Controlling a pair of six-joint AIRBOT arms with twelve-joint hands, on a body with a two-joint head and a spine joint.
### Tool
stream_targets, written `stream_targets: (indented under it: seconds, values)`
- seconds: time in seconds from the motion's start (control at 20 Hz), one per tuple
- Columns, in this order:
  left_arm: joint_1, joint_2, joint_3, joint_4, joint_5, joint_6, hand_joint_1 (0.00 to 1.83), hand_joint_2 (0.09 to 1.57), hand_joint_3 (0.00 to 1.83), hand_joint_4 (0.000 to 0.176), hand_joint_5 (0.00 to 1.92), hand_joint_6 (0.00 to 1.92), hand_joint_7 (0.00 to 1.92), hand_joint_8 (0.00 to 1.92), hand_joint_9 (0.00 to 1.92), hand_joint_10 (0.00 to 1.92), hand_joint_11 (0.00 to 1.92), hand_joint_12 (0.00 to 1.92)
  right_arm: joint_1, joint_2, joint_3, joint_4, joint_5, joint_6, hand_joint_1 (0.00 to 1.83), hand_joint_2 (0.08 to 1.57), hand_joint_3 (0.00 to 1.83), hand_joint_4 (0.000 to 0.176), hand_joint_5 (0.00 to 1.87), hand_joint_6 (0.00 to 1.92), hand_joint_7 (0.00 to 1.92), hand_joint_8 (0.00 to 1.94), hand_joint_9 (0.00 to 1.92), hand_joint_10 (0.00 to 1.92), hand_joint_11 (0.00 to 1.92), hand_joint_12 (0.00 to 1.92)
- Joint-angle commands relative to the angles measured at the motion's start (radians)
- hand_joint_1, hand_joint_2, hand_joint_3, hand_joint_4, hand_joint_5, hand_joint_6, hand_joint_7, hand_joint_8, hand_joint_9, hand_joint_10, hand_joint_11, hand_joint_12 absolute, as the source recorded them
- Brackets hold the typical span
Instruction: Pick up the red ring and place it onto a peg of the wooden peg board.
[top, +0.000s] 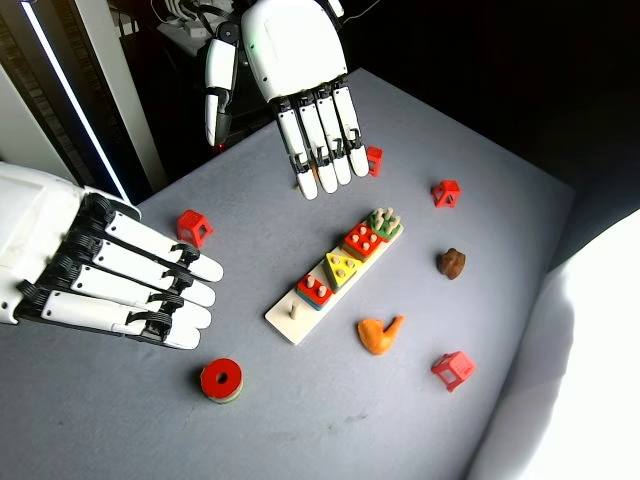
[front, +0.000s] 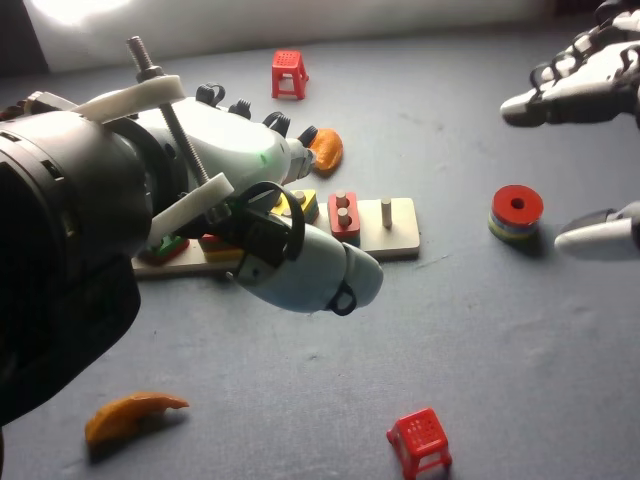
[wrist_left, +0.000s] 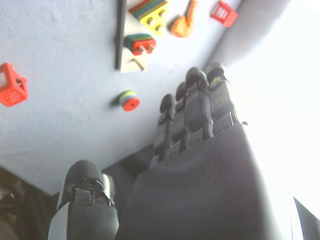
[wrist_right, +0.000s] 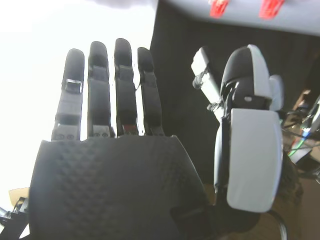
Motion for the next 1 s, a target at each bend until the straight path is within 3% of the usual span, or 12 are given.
stream_targets:
  seconds: [0.0,0.05,0.1,0.15,0.3,0.35,0.4,0.5,0.65,0.8,0.85,0.95]
  values:
    - [-0.005,-0.002,0.0,0.074,-0.022,0.002,0.0,1.12,0.12,0.0,0.12,0.05,0.09,0.05,0.06,0.05,0.0,0.19,0.008,0.006,0.009,0.001,0.107,0.006,0.01,1.16,0.15,0.0,0.09,0.06,0.07,0.05,0.02,0.08,0.0,0.1]
    - [-0.006,-0.002,0.0,0.074,-0.022,0.002,0.0,1.12,0.12,0.0,0.12,0.05,0.09,0.05,0.06,0.05,0.0,0.19,0.008,0.006,0.012,0.001,0.102,0.007,0.01,1.16,0.15,0.0,0.09,0.06,0.07,0.05,0.02,0.08,0.0,0.1]
    - [-0.006,-0.002,0.0,0.074,-0.022,0.002,0.0,1.18,0.01,0.0,0.15,0.0,0.11,0.0,0.07,0.0,0.0,0.14,0.008,0.006,0.014,0.001,0.102,0.007,0.0,1.22,0.02,0.0,0.11,0.0,0.09,0.0,0.05,0.02,0.0,0.03]
    - [-0.006,-0.002,0.0,0.074,-0.022,0.002,0.0,1.18,0.01,0.0,0.14,0.0,0.1,0.0,0.05,0.0,0.0,0.12,0.008,0.006,0.014,0.012,0.103,0.006,0.07,1.23,0.0,0.0,0.16,0.0,0.13,0.0,0.09,0.01,0.0,0.15]
    - [-0.01,-0.003,-0.003,0.075,-0.022,0.004,0.0,1.18,0.0,0.0,0.12,0.0,0.09,0.0,0.05,0.0,0.0,0.17,0.008,0.004,0.015,0.119,0.099,-0.091,0.03,1.24,0.0,0.0,0.13,0.0,0.11,0.0,0.06,0.0,0.0,0.12]
    - [-0.011,-0.003,-0.005,0.076,-0.022,0.006,0.0,1.18,0.0,0.0,0.12,0.0,0.08,0.0,0.05,0.0,0.0,0.14,0.008,0.004,0.017,0.123,0.084,-0.107,0.04,1.24,0.0,0.0,0.11,0.0,0.09,0.0,0.04,0.0,0.0,0.05]
    - [-0.014,-0.003,-0.007,0.077,-0.022,0.011,0.0,1.17,0.0,0.0,0.12,0.0,0.1,0.0,0.06,0.0,0.0,0.16,0.011,0.004,0.018,0.125,0.056,-0.127,0.09,1.22,0.01,0.0,0.14,0.0,0.11,0.0,0.08,0.0,0.0,0.15]
    - [-0.024,-0.003,-0.015,0.076,-0.022,0.013,0.0,1.18,0.0,0.0,0.12,0.0,0.09,0.0,0.06,0.0,0.0,0.14,0.017,-0.009,0.025,0.172,0.032,-0.212,0.06,1.21,0.0,0.0,0.11,0.0,0.09,0.0,0.06,0.0,0.0,0.13]
    - [-0.028,-0.003,-0.016,0.077,-0.022,0.016,0.0,1.18,0.0,0.0,0.12,0.0,0.09,0.0,0.06,0.0,0.0,0.16,0.029,-0.034,0.045,0.203,0.023,-0.267,0.06,1.2,0.0,0.0,0.09,0.0,0.08,0.0,0.05,0.0,0.0,0.1]
    - [-0.023,-0.003,-0.02,0.076,-0.022,0.022,0.0,1.18,0.0,0.0,0.11,0.0,0.08,0.0,0.05,0.0,0.0,0.12,0.06,-0.074,0.093,0.204,-0.071,-0.3,0.31,1.11,0.0,0.0,0.07,0.0,0.07,0.0,0.05,0.0,0.0,0.2]
    - [-0.022,-0.003,-0.022,0.076,-0.022,0.023,0.0,1.17,0.0,0.0,0.09,0.0,0.06,0.0,0.03,0.0,0.0,0.08,0.064,-0.085,0.109,0.205,-0.079,-0.302,0.53,1.06,0.0,0.0,0.05,0.0,0.06,0.0,0.05,0.0,0.0,0.25]
    - [-0.021,-0.003,-0.025,0.075,-0.022,0.023,0.0,1.18,0.0,0.0,0.11,0.01,0.08,0.01,0.05,0.01,0.02,0.09,0.064,-0.111,0.14,0.205,-0.086,-0.324,0.71,0.97,0.0,0.0,0.1,0.01,0.1,0.01,0.06,0.01,0.0,0.1]
